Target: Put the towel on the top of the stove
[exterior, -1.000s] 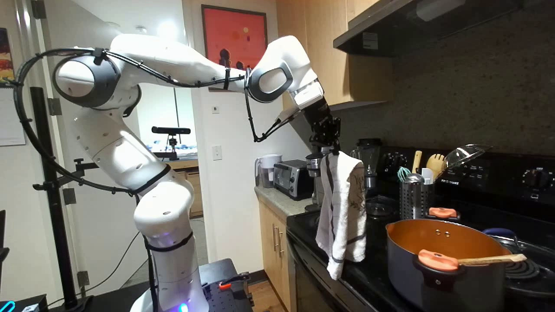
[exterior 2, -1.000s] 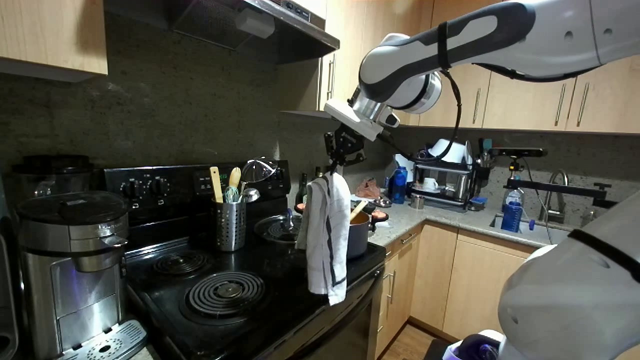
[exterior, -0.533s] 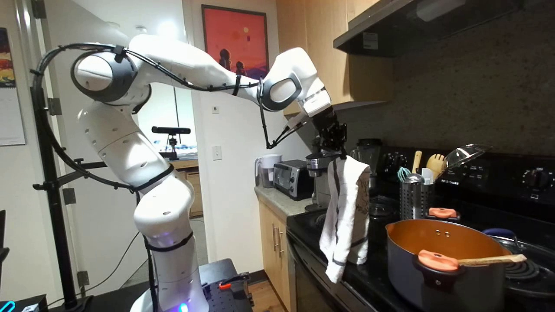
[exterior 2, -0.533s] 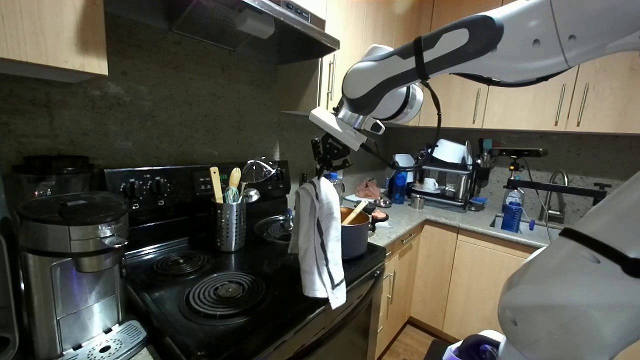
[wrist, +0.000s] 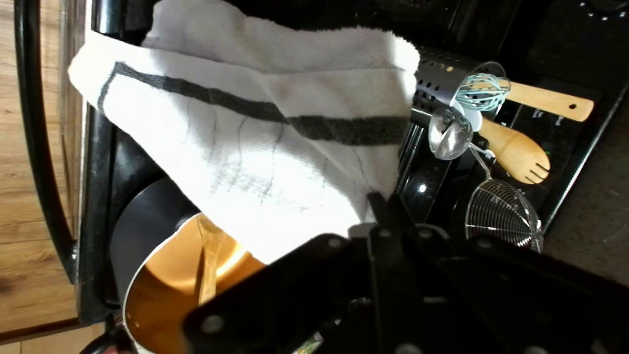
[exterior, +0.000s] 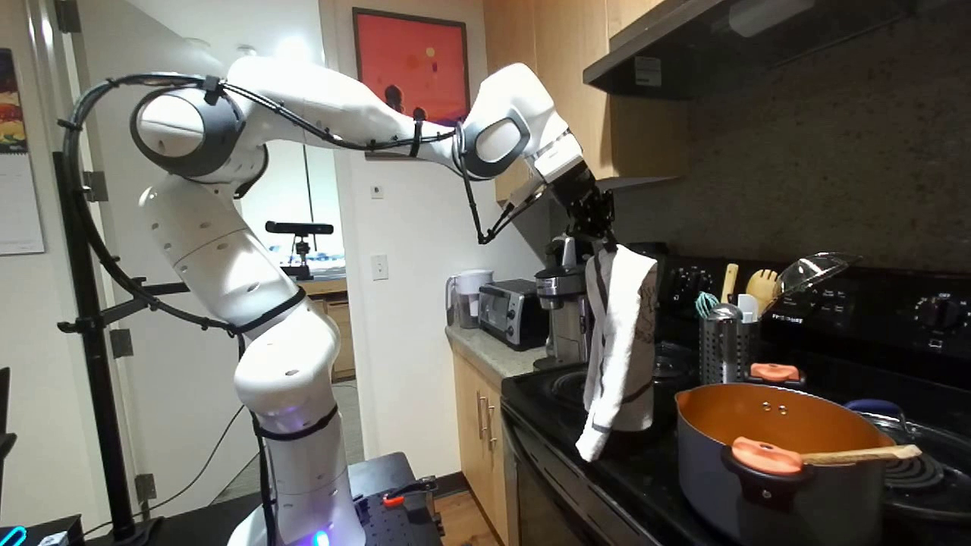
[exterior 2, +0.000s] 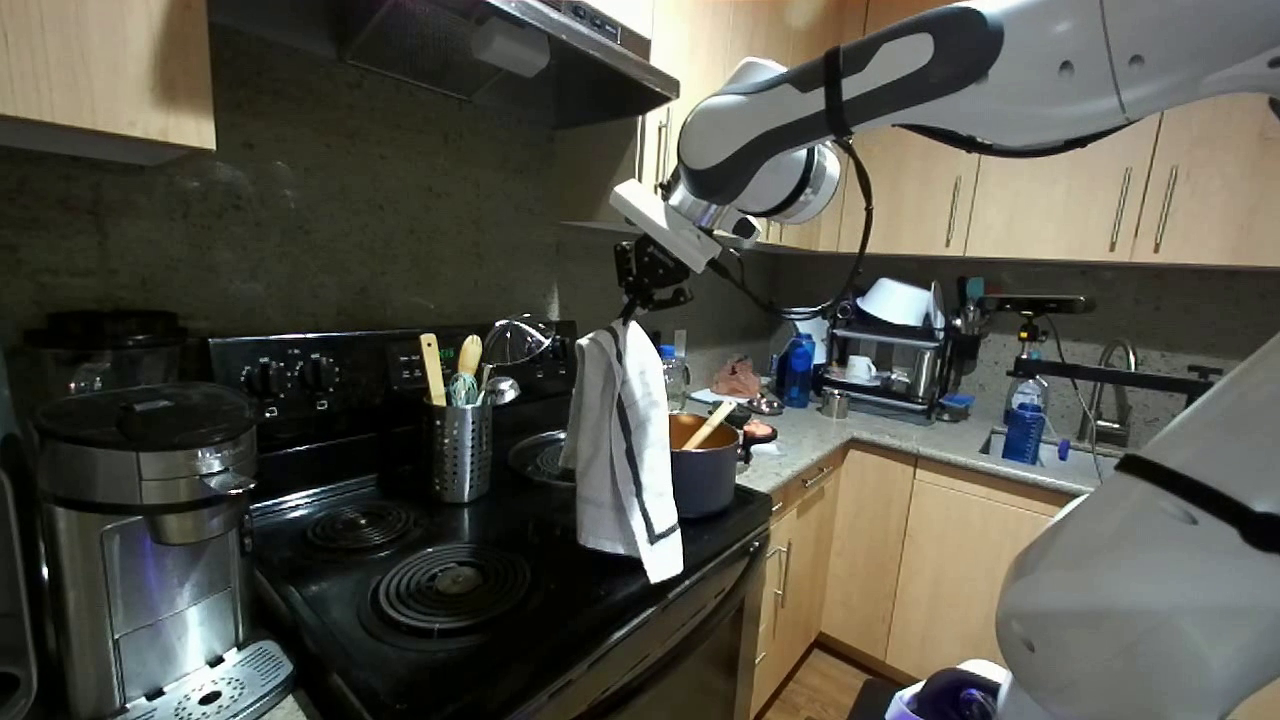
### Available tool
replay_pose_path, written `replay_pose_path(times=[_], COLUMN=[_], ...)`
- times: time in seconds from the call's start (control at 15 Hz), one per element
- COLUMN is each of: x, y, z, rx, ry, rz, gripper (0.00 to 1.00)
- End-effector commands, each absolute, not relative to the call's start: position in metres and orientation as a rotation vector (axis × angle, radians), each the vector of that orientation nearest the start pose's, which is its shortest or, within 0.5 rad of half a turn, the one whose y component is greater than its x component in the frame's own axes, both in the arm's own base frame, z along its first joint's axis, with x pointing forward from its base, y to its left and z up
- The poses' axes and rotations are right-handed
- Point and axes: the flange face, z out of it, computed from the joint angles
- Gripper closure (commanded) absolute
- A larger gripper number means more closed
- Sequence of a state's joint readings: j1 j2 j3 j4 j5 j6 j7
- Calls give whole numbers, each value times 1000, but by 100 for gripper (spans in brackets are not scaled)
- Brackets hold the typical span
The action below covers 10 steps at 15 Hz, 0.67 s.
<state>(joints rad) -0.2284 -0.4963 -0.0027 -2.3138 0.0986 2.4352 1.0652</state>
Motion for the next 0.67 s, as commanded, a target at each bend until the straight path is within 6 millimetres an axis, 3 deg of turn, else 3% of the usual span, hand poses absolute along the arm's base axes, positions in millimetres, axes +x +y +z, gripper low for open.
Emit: replay_pose_path(times=[0.0, 0.27, 0.6], x=[446, 452, 465], y=[-104, -106, -117], z=[612, 606, 565], rx=[-2079, -2084, -2114], ry=[1708, 1695, 1748], rz=[-770, -774, -730], gripper=[100, 100, 100])
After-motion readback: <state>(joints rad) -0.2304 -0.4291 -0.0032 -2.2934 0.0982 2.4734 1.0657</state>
